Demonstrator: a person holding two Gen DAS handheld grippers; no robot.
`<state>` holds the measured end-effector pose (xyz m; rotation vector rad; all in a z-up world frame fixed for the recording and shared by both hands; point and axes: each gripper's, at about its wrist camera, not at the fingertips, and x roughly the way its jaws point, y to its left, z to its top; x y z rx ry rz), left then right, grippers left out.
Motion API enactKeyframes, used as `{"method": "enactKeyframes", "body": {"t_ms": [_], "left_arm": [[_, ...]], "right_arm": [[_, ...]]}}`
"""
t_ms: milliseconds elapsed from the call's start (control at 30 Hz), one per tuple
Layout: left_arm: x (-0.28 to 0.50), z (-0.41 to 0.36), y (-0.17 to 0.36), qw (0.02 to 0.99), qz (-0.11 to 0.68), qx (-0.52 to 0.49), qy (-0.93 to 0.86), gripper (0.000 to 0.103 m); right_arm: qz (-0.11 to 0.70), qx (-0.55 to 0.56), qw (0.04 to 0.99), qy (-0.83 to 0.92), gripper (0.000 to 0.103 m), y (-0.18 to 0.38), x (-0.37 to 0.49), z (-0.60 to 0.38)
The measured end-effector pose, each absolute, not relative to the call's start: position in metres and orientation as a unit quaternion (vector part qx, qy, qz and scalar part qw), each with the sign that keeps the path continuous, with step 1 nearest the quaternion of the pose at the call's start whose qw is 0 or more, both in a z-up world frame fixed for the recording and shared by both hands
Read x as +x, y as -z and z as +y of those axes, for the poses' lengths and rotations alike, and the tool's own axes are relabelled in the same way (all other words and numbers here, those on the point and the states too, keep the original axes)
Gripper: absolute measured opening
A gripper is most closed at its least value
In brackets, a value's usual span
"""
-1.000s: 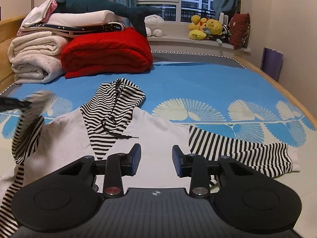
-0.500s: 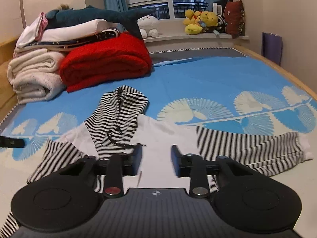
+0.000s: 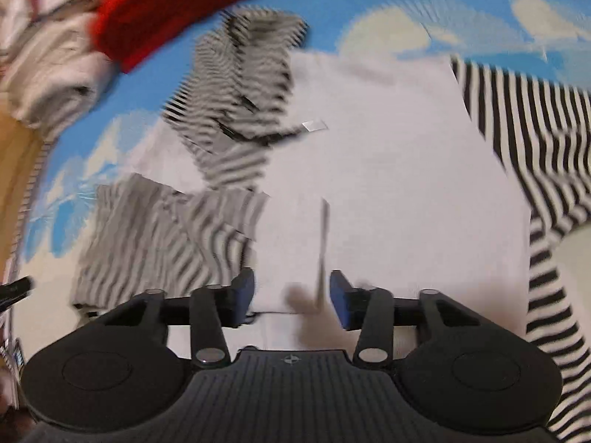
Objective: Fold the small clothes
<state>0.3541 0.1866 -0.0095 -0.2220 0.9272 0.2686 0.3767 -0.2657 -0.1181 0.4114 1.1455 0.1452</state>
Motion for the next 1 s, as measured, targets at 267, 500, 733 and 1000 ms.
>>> {"method": "enactKeyframes", "body": {"t_ms": [267,500,733,1000], "left_arm": [[0.356,0.188,0.013,0.878,0.451,-0.094,-0.13,0.028],[0.358,0.185,0.013,0.878,0.451,-0.095,-0.125,0.028],[0.36,0.179,0.013,0.879,0.455,-0.09,-0.115,0.028],[0.369,0.159,0.03,0.865,0.489,-0.076,-0.083,0.028]], "right_arm": [[0.57,0.161,0.804,-0.052,0.023,0.15,0.39,-0.233],[0.496,0.153,0.853,-0.061,0.006,0.114,0.39,-0.231],[0.378,0.174,0.908,-0.037,0.006,0.06,0.378,-0.278],[0.446,0.213,0.862,0.113,0.009,0.107,0.387,-0.339]]}}
